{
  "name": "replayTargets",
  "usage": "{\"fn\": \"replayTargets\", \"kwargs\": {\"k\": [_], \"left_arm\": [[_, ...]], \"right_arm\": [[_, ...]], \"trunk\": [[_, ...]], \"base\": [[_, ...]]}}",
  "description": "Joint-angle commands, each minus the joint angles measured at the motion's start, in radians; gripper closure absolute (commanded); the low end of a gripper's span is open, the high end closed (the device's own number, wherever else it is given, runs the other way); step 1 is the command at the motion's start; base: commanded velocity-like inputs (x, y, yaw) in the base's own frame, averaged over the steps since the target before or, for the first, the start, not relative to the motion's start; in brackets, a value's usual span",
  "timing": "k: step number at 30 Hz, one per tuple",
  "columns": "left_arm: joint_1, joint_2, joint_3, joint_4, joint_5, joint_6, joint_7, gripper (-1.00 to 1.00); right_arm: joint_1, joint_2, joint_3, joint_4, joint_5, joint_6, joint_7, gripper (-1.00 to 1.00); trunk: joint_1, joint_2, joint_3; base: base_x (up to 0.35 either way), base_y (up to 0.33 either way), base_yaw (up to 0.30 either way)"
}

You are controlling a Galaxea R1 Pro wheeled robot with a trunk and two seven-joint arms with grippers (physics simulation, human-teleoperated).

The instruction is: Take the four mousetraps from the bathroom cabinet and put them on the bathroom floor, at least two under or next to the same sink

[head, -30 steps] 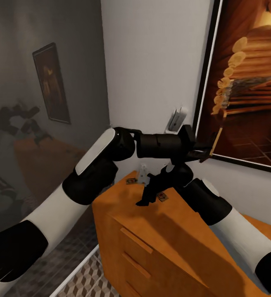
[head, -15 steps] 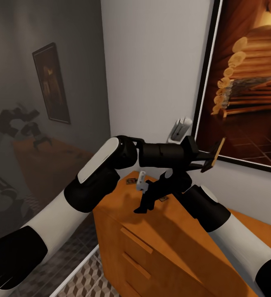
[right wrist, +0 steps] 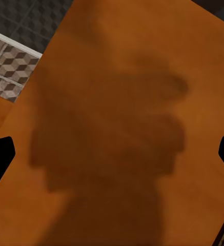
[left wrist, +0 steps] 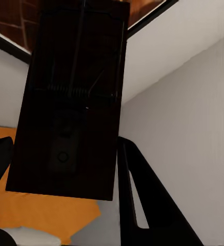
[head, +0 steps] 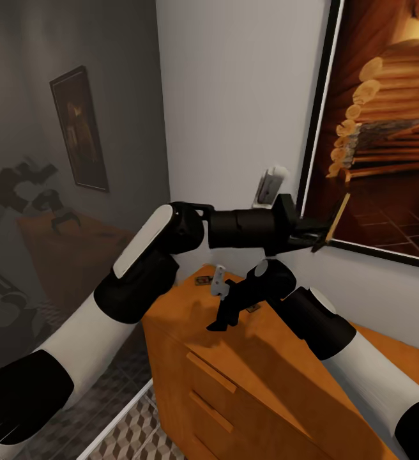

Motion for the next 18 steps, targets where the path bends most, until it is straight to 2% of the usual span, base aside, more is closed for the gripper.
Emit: {"fn": "replayTargets", "kwargs": {"k": [1,3,4,10,18], "left_arm": [[-0.001,0.0,0.007,0.0,0.008,0.005,0.004,1.0],[-0.001,0.0,0.018,0.0,0.008,0.013,-0.005,1.0],[-0.001,0.0,0.064,0.0,0.008,0.066,-0.244,1.0],[0.0,0.001,0.066,0.0,0.008,0.066,-0.322,1.0],[0.001,0.004,0.066,0.001,0.008,0.064,-0.35,1.0]], "right_arm": [[-0.001,0.0,0.001,-0.002,0.009,0.006,0.008,-1.0],[-0.001,0.0,0.001,-0.002,0.01,0.006,0.008,-1.0],[-0.001,0.0,0.001,-0.002,0.01,0.006,0.008,-1.0],[-0.001,0.001,0.001,-0.002,0.011,0.006,0.008,-1.0],[-0.001,0.0,0.001,-0.002,0.011,0.006,0.008,-1.0]], "trunk": [[0.0,-0.001,-0.001],[0.0,-0.001,-0.001],[0.0,-0.001,-0.001],[0.0,-0.001,-0.001],[0.0,-0.001,-0.001]], "base": [[0.0,0.0,0.0],[0.0,0.0,0.0],[0.0,0.0,0.0],[0.0,0.0,0.0],[0.0,0.0,0.0]]}}
